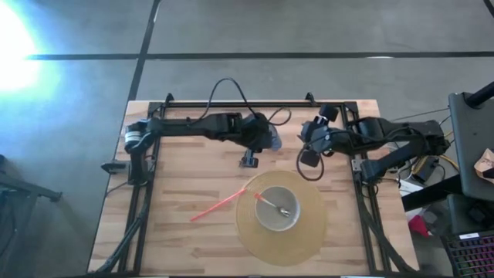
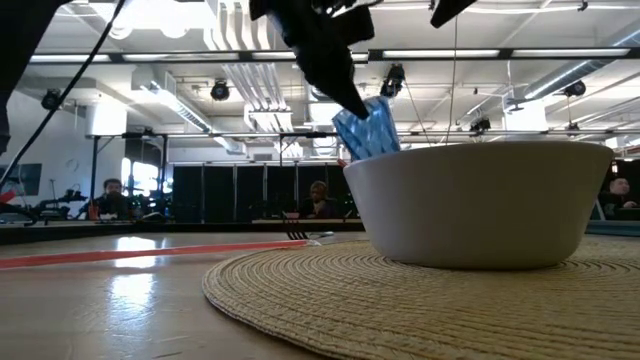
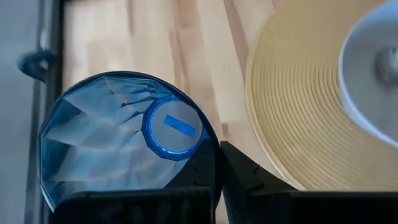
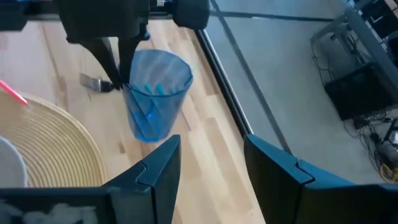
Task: Pick & Place Utensil
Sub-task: Put the blue cup on the yellow mat
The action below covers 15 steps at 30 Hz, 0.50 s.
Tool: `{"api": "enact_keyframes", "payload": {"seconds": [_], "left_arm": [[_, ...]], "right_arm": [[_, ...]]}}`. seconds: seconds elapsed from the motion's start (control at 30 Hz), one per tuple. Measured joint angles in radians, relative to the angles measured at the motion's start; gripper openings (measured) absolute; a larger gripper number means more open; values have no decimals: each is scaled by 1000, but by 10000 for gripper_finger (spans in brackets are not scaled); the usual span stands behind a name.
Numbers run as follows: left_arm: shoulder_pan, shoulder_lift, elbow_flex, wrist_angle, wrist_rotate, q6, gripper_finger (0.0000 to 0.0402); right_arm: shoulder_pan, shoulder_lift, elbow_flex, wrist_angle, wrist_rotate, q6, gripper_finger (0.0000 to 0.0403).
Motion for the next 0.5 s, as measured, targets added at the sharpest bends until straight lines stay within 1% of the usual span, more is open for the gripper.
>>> {"api": "enact_keyframes", "payload": {"seconds": [0.13,0.27,0.5], "left_arm": [[0,7,-1,-57,10,-1,3],[-2,5,-14,-66,49,-22,9],[-2,9,-25,-89,51,-38,3]], "right_arm": [[0,1,-36,1,-1,24,173],[0,1,-70,1,-2,51,173],[0,1,-104,4,-2,74,173]]}}
